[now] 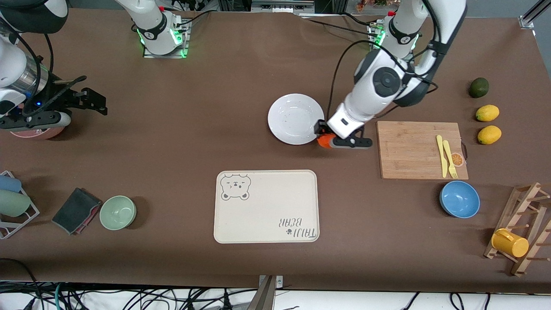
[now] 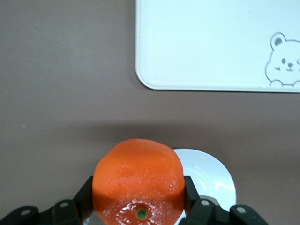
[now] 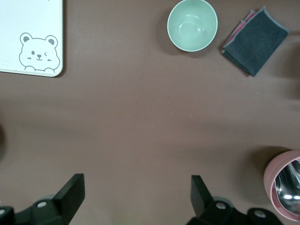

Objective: Place orange and plate with both arms
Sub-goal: 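Carry the orange with the left gripper over the white plate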

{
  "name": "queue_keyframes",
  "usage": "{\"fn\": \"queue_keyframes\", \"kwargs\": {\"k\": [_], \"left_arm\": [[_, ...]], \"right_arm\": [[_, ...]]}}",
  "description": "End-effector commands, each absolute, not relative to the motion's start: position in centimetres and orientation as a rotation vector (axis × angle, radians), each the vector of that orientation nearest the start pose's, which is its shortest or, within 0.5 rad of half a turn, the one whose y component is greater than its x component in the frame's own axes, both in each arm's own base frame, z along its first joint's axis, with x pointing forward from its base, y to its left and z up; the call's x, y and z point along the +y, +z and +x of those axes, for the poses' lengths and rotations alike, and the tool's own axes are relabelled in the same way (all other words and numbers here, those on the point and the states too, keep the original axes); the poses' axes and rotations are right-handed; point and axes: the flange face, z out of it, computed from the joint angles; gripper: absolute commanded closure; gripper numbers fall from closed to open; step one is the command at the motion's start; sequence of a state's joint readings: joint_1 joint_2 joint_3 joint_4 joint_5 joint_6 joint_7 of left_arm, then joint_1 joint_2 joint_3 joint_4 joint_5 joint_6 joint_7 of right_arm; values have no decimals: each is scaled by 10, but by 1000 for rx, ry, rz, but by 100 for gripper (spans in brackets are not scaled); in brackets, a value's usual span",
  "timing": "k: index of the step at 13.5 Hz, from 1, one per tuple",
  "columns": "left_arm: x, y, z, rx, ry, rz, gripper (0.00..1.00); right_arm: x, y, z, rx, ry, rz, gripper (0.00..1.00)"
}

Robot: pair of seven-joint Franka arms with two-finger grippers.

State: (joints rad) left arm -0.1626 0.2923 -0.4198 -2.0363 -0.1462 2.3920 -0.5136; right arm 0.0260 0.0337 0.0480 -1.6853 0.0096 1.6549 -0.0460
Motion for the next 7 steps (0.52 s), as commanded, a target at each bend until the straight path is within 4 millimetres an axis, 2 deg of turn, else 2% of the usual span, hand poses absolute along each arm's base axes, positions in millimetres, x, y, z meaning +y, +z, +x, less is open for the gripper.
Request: {"fn": "queue_keyframes", "kwargs": {"k": [1, 5, 7], "left_arm": [[-364, 298, 491, -69, 178, -3370, 100], [-404, 258, 451, -47, 317, -3325, 91], [-410, 251, 442, -49, 340, -3309, 86]], "right_arm": [[40, 562, 566, -195, 108, -3109, 0], [40, 563, 566, -195, 110, -3109, 0], [40, 563, 566, -195, 110, -3109, 0]]}}
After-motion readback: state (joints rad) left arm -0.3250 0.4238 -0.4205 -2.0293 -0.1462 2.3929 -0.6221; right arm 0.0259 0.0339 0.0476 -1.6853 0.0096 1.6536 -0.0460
